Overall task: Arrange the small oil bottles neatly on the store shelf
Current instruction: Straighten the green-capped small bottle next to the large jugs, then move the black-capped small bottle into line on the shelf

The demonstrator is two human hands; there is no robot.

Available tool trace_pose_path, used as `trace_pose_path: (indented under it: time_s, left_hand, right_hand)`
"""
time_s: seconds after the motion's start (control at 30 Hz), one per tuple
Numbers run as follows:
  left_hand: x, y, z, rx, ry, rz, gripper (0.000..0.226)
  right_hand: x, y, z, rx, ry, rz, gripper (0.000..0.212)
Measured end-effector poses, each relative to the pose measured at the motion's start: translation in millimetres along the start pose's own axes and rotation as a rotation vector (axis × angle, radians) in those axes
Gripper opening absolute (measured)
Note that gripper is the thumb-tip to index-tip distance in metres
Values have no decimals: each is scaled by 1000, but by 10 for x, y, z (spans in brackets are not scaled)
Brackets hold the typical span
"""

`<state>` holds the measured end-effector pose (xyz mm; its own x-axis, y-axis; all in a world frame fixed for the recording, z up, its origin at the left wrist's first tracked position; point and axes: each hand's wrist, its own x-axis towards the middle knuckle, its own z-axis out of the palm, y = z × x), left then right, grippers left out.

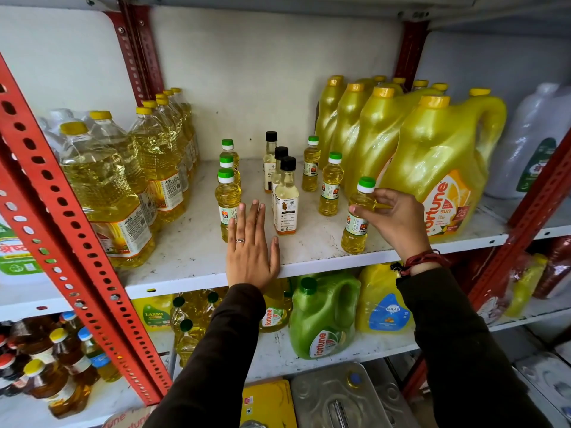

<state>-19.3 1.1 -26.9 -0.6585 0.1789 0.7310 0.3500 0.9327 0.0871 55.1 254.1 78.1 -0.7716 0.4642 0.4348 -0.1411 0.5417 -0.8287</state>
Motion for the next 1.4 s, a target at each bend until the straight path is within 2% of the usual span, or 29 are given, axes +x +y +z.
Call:
trace_pose_path:
  time_s: [0.1, 0.17, 0.23, 0.3, 0.37, 0.43, 0.6, 0.7, 0.8, 0.87, 1.2, 1.3, 1.4]
  left_hand:
    - [-1, 2, -1, -1, 1, 3, 73]
    - [0, 2, -4, -5, 1, 4, 73]
    - [4, 3, -12, -5, 6, 4, 72]
    - [6, 3, -16, -2, 5, 5, 72]
    - [4, 11, -28, -5, -1, 3, 72]
    - [1, 12, -29, -9, -3, -3, 72]
    - [-13, 83, -35, -28, 7, 3, 73]
    - [-30, 114, -16, -33, 1, 19, 73]
    - [-2, -28, -8, 0, 1, -20, 74]
    - [16, -55, 1, 1, -1, -13, 74]
    - [6, -1, -8, 7, 6, 11, 75]
    - [6, -4, -9, 8, 10, 12, 74]
    - [4, 2, -12, 11, 2, 13, 74]
  right_hand:
    - [-17, -31, 3, -29, -6, 10, 56]
    - [-43, -69, 5, -8, -5, 11, 73]
    - [-74, -137, 19, -1, 82, -63, 87]
    - [-94, -250, 65, 0, 204, -209, 80]
    - [-76, -372, 178, 54, 210, -320, 68]
    - [-33, -488, 365, 87, 75, -308, 61]
    - [126, -583, 871, 12, -330, -82, 60]
    - [223, -554, 1056, 43, -412, -7, 52]
    - [292, -615, 1311, 47, -398, -27, 34]
    - [296, -587, 1331, 49, -323, -16, 30]
    - [221, -570, 1349, -78, -39, -44, 40]
    - [204, -591, 1344, -118, -25, -49, 44]
    - [219, -573, 1334, -60, -88, -86, 43]
